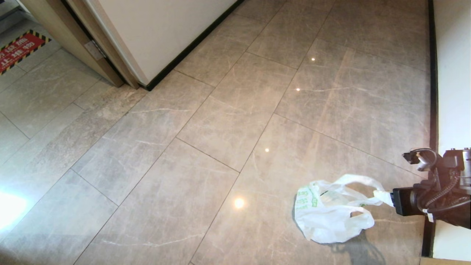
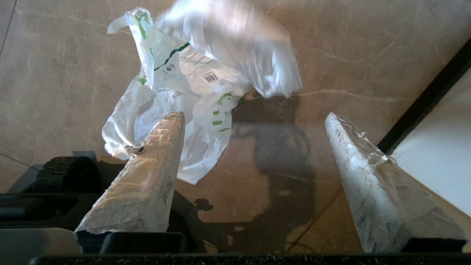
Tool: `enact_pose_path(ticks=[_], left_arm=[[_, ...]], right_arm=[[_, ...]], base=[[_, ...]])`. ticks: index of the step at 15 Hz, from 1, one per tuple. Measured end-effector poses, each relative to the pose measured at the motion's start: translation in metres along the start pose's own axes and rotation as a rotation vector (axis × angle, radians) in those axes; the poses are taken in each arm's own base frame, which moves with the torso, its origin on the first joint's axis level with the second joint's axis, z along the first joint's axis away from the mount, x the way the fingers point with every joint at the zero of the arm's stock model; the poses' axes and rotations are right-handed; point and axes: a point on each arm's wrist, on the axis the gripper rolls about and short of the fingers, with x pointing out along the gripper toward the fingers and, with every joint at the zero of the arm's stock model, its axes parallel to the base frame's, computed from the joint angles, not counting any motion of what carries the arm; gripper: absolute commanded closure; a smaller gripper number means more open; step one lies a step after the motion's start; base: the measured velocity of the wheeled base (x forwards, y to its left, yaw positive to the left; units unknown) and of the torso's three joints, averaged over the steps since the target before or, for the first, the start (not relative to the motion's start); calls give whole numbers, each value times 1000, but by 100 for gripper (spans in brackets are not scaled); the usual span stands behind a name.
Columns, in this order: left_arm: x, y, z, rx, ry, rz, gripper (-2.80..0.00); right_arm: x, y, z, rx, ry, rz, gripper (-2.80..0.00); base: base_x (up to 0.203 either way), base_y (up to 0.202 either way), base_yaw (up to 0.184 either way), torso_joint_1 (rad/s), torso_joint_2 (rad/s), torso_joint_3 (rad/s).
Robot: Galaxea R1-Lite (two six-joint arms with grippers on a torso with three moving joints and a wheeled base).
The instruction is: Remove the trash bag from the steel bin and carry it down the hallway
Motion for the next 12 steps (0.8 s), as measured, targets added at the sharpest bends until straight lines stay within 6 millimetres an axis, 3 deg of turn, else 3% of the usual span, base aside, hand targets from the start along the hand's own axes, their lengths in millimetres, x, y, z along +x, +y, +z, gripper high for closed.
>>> enact_pose_path(ticks=[2, 3, 7, 12], left_arm=[[0, 0, 0, 0, 0, 0, 0], [0, 0, 0, 0, 0, 0, 0], [0, 0, 0, 0, 0, 0, 0], [0, 0, 0, 0, 0, 0, 0]], right_arm=[[-16, -1, -4, 8, -22, -2, -280], [-26, -2, -8, 12, -30, -3, 0], [-77, -5, -25, 32, -25, 10, 0], [-141, -8, -65, 45, -60, -30, 0]], base=[[0, 0, 0, 0, 0, 0], [0, 0, 0, 0, 0, 0], [0, 0, 0, 0, 0, 0], [0, 0, 0, 0, 0, 0]])
